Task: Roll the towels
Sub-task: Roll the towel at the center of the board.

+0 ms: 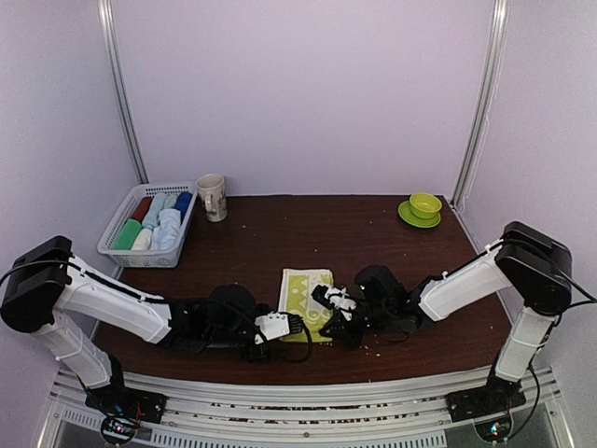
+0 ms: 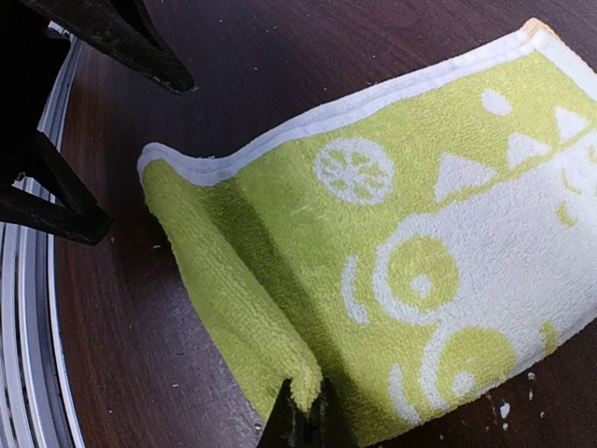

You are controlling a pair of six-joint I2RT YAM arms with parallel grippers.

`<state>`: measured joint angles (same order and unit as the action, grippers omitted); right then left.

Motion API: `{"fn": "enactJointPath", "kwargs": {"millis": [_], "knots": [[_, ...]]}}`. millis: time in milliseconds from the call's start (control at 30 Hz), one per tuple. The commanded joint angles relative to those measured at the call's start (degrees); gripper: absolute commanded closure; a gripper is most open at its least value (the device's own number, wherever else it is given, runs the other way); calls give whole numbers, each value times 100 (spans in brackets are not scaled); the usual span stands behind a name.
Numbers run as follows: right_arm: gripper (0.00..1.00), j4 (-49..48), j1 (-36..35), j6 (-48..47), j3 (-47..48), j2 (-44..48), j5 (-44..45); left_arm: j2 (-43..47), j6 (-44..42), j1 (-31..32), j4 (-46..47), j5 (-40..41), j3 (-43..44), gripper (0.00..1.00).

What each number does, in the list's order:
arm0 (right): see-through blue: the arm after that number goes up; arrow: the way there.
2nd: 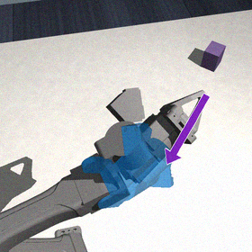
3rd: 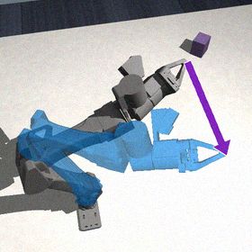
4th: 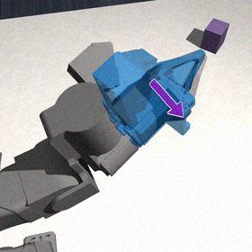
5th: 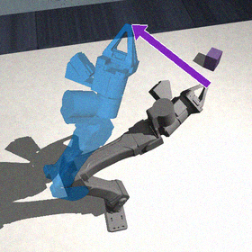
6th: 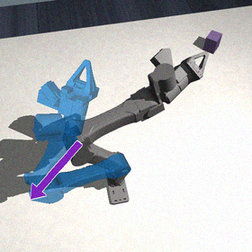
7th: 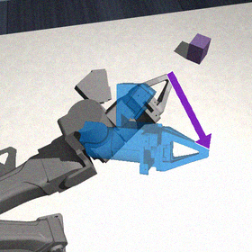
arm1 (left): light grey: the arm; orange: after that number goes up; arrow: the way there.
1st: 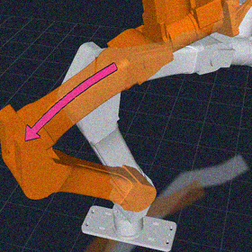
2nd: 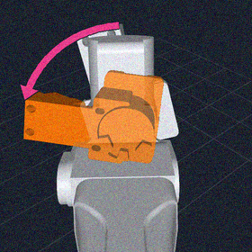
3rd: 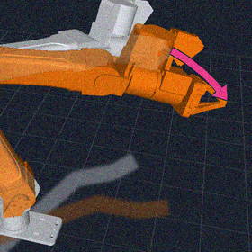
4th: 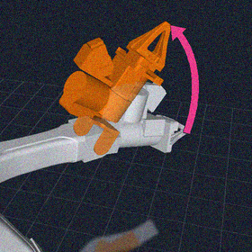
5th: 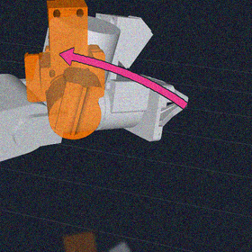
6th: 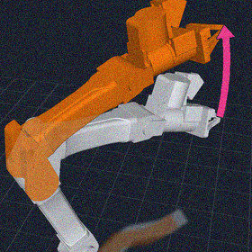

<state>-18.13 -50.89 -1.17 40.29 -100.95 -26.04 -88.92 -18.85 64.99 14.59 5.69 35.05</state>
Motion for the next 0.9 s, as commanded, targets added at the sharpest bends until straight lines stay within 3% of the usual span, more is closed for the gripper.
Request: {"fn": "enactJointPath", "kwargs": {"millis": [0,600,867], "knots": [[100,368,152,228,-11,-145,-8,-193,280,14,504,379,163,30],[100,390,335,332,-35,-174,-54,-1004,683,16,891,1188,703,30],[100,416,382,343,-48,-191,-52,-928,797,-7,1293,1468,418,32]]}}
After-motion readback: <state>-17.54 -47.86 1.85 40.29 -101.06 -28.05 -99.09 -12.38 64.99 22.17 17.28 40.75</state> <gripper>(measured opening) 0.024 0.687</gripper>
